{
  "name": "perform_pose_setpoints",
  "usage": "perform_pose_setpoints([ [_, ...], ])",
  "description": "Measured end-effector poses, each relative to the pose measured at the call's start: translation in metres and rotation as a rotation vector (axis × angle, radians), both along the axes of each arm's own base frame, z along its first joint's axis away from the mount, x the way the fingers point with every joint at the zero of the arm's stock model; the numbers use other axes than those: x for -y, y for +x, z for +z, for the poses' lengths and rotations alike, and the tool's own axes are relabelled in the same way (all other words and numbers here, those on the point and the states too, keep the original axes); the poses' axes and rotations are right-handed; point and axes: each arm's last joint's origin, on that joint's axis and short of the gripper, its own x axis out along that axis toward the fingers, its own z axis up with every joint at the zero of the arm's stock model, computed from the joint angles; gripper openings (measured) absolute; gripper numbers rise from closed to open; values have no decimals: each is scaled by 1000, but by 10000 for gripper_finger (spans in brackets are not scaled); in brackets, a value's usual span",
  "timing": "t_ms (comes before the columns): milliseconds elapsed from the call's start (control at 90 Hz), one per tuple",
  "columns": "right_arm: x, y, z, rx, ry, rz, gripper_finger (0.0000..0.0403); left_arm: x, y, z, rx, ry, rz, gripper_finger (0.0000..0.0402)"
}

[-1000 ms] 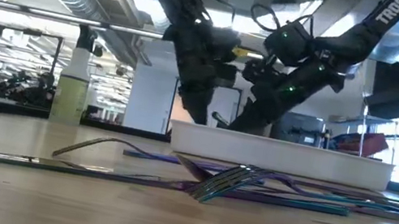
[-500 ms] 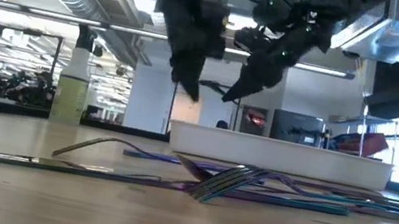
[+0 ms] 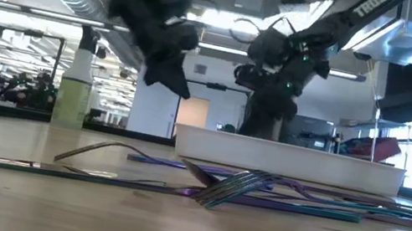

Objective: Sort silverware
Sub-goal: Put the blue teaspoon on the white silverware tray

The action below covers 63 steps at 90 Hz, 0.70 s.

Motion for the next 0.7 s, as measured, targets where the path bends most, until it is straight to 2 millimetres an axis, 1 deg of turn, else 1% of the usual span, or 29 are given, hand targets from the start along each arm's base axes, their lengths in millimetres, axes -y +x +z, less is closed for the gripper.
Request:
perform_pose_setpoints([
  [133,1,3,-12,-15,-6,37,0,32,-18,-18,89,-14,51,0],
  [200,1,4,-15,-19,-13,47,0,49,-25,-27,98,-33,52,0],
  [400,3,7,-14,-1,-31,46,1,87,-25,-36,151,-83,-12,0],
  [489,4,10,-9,8,-34,43,1,100,-23,-36,157,-84,-28,0],
  [567,6,13,-4,21,-39,42,6,107,-22,-36,154,-80,-25,0],
  [700,8,17,4,35,-42,38,38,114,-22,-36,160,-73,-13,0],
])
